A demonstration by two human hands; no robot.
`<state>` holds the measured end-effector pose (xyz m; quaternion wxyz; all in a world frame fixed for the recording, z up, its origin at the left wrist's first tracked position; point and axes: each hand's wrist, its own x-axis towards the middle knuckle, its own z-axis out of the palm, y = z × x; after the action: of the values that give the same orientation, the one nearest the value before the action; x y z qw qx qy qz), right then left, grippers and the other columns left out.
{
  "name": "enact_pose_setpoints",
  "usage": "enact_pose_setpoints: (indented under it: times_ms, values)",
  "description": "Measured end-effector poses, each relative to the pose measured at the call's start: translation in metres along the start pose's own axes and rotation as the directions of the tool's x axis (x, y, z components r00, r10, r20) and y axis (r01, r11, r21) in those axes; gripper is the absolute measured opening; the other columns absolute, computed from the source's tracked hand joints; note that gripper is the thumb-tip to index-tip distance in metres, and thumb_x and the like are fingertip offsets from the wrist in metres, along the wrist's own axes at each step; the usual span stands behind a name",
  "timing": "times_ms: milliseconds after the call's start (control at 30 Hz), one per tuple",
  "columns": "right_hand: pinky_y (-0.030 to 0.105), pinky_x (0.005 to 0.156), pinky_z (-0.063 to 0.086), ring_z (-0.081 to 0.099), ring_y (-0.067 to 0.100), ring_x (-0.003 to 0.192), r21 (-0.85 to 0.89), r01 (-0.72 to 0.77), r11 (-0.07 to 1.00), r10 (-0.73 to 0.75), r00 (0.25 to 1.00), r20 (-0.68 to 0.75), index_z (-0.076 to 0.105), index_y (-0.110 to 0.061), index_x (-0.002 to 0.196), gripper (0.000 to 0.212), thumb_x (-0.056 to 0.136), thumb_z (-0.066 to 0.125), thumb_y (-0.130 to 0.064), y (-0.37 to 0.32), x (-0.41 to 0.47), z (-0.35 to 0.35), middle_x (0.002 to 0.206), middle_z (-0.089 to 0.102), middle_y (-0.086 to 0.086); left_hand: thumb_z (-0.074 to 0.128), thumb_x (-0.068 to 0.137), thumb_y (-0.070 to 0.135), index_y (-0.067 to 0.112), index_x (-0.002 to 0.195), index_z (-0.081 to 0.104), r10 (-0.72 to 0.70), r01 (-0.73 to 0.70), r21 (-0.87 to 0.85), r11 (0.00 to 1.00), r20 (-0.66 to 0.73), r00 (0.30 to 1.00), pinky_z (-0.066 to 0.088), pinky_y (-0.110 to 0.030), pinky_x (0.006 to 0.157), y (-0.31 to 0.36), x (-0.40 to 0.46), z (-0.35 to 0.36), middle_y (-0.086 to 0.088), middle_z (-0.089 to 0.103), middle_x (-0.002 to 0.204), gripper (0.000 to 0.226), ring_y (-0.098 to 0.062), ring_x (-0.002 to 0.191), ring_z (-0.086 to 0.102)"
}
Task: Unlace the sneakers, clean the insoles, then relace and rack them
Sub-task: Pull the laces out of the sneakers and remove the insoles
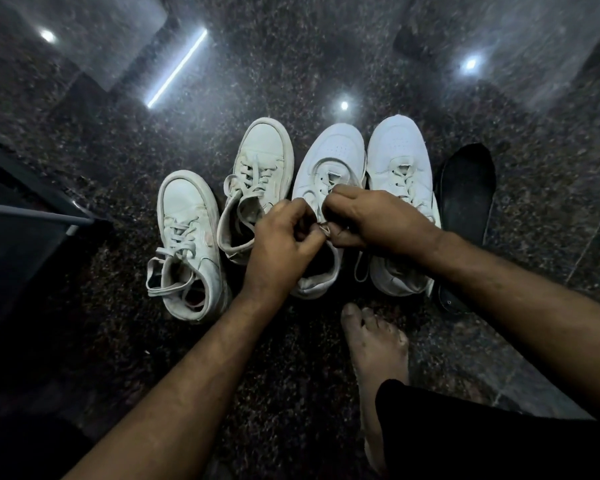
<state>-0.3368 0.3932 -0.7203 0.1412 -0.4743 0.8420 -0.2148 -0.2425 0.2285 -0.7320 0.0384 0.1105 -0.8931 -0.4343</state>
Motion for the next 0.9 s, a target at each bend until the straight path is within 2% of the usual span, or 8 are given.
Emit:
enact_pose_setpoints:
  times_ms: [200, 367, 500, 600, 700, 767, 833, 900]
  values:
    - [0.036, 0.061, 0.041, 0.042, 0.016, 0.070, 0.104, -0.147, 0.984, 0.149, 0.989, -0.004, 0.050, -0.011, 0.094, 0.017, 0.085, 0.051, -0.025, -0.007, -0.001, 0.003, 0.089, 0.045, 0.000, 0.062, 0.075, 0.014, 0.012, 0.078, 0.059, -0.126, 0.121, -0.120, 0.985, -0.036, 0.991, 0.041, -0.024, 0.059, 0.003, -0.002, 0.011, -0.003, 0.057, 0.072, 0.005, -0.013, 0.062, 0.051]
    - [0.042, 0.065, 0.050, 0.055, 0.020, 0.078, 0.098, -0.058, 0.993, 0.051, 0.996, 0.072, 0.052, -0.019, 0.113, 0.023, 0.092, 0.049, -0.028, -0.003, -0.016, -0.004, 0.097, 0.049, -0.001, 0.049, 0.077, 0.020, 0.018, 0.075, 0.053, -0.117, 0.120, -0.112, 0.986, 0.032, 0.993, 0.042, -0.031, 0.069, 0.000, -0.001, 0.019, -0.004, 0.055, 0.080, 0.005, -0.015, 0.073, 0.050]
    - [0.038, 0.058, 0.049, 0.059, 0.023, 0.078, 0.005, -0.002, 1.000, 0.002, 0.998, 0.061, 0.049, -0.021, 0.118, 0.028, 0.099, 0.046, -0.041, -0.006, -0.021, 0.000, 0.100, 0.051, -0.001, 0.045, 0.072, 0.035, 0.023, 0.074, 0.050, -0.128, 0.143, -0.119, 0.983, 0.126, 0.984, 0.037, -0.017, 0.069, 0.002, -0.003, 0.011, 0.000, 0.051, 0.082, 0.013, -0.007, 0.072, 0.047]
    - [0.041, 0.054, 0.050, 0.059, 0.026, 0.073, 0.013, 0.005, 1.000, -0.006, 0.998, 0.056, 0.048, -0.024, 0.120, 0.029, 0.098, 0.040, -0.042, -0.008, -0.017, 0.001, 0.097, 0.054, -0.001, 0.052, 0.074, 0.038, 0.026, 0.076, 0.049, -0.199, 0.232, -0.176, 0.956, 0.188, 0.962, 0.038, -0.015, 0.066, 0.005, -0.006, 0.004, 0.001, 0.048, 0.084, 0.013, -0.003, 0.071, 0.045]
    - [0.039, 0.054, 0.048, 0.057, 0.022, 0.070, 0.083, 0.020, 0.996, -0.022, 0.999, 0.026, 0.050, -0.023, 0.110, 0.022, 0.091, 0.048, -0.034, -0.007, -0.007, -0.001, 0.087, 0.056, -0.005, 0.062, 0.080, 0.024, 0.019, 0.079, 0.049, -0.329, 0.411, -0.381, 0.828, 0.264, 0.907, 0.045, -0.019, 0.054, 0.010, -0.007, 0.001, -0.007, 0.049, 0.079, 0.015, -0.010, 0.063, 0.050]
    - [0.039, 0.056, 0.046, 0.051, 0.018, 0.067, 0.217, 0.003, 0.976, -0.005, 1.000, 0.008, 0.048, -0.018, 0.096, 0.013, 0.089, 0.055, -0.025, -0.002, -0.001, -0.005, 0.077, 0.051, -0.009, 0.064, 0.088, 0.012, 0.015, 0.081, 0.050, -0.337, 0.446, -0.480, 0.755, 0.300, 0.892, 0.046, -0.022, 0.046, 0.009, -0.005, 0.001, 0.000, 0.053, 0.069, 0.016, -0.013, 0.054, 0.050]
    - [0.035, 0.058, 0.043, 0.047, 0.015, 0.063, 0.308, 0.015, 0.951, -0.015, 1.000, 0.000, 0.045, -0.016, 0.090, 0.013, 0.092, 0.056, -0.023, 0.002, 0.003, -0.006, 0.071, 0.048, -0.008, 0.064, 0.093, 0.010, 0.014, 0.082, 0.051, -0.324, 0.443, -0.530, 0.723, 0.307, 0.895, 0.046, -0.024, 0.042, 0.006, 0.000, 0.001, 0.009, 0.054, 0.062, 0.017, -0.008, 0.053, 0.049]
    - [0.026, 0.059, 0.039, 0.048, 0.012, 0.063, 0.360, 0.015, 0.933, -0.015, 1.000, -0.002, 0.047, -0.012, 0.093, 0.013, 0.096, 0.055, -0.021, 0.006, 0.005, -0.005, 0.070, 0.050, -0.006, 0.063, 0.088, 0.021, 0.015, 0.081, 0.051, -0.322, 0.435, -0.500, 0.749, 0.299, 0.898, 0.047, -0.027, 0.040, 0.006, 0.008, 0.001, 0.006, 0.050, 0.062, 0.014, -0.009, 0.054, 0.048]
